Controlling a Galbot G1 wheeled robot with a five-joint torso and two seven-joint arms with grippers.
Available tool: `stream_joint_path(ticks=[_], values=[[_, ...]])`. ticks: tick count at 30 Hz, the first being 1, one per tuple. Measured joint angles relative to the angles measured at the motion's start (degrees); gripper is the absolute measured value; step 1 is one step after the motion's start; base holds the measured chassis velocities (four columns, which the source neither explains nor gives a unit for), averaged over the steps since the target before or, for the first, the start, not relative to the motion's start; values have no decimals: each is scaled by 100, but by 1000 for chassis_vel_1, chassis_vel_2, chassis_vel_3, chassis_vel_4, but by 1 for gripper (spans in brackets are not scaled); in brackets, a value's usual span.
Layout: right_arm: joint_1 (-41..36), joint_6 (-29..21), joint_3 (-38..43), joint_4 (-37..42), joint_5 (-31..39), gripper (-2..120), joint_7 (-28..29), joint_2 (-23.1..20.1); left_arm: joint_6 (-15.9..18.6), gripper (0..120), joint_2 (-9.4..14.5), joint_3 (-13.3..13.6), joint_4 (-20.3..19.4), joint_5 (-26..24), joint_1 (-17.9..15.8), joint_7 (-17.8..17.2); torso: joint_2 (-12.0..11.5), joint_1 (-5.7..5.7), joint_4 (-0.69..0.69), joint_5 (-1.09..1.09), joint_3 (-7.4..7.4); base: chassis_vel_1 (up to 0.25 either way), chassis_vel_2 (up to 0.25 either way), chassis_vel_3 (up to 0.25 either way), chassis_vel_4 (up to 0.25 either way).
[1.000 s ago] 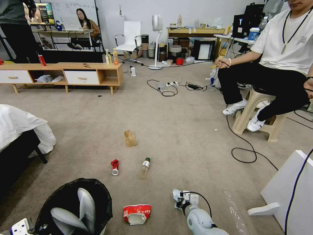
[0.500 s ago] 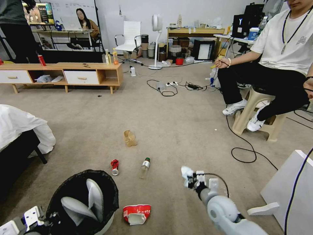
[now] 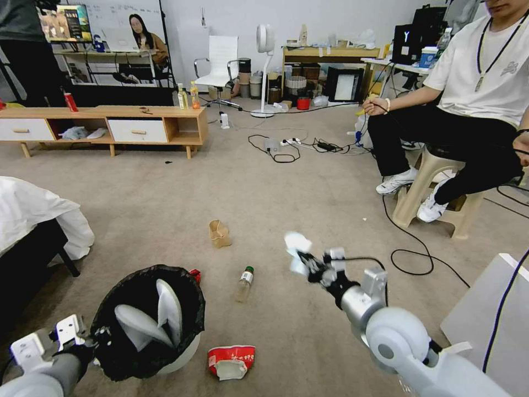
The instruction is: Pick up the trash bin and place the garbage on the floor into it.
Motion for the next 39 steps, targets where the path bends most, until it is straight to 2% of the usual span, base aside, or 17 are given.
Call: stream_joint_path(ticks=[1,4,7,8,14,21,29,39], values=[[384,-1,-338,99,212,0,112,10,0,2,23,53,18,-7,-35,2,0,0,2,-1,0,0,0,0,0],[593,-17,-530,152,348,0,206,32,0,2,30,86,27,-9,-54,2,0,0,3,-1,1,0,0,0,0],[1644,-283,-1492,278,1189,0,715,359,0,2,44,263,39,-11,-153,1,0,0,1,-1,0,0,0,0,0],[1644,-283,-1492,278,1189,0,715,359,0,2,44,263,39,-11,-153,1,0,0,1,-1,0,0,0,0,0],[2762,-694,-2588,108,1757,0,1210,772,0,2,110,409,54,-9,-237,-6,0,0,2,-1,0,0,0,0,0],[3064,-994,-2952,-111,2006,0,1463,1127,0,2,132,425,49,-14,-264,-8,0,0,2,0,0,0,0,0,0],[3193,-1580,-3250,-367,2360,0,1891,1686,0,2,155,366,-60,-85,-236,-25,0,0,2,-1,0,0,0,0,0],[3192,-1763,-3466,-773,2341,0,1977,2025,0,2,152,325,-210,-196,-211,-64,1,0,2,0,0,0,0,0,0]])
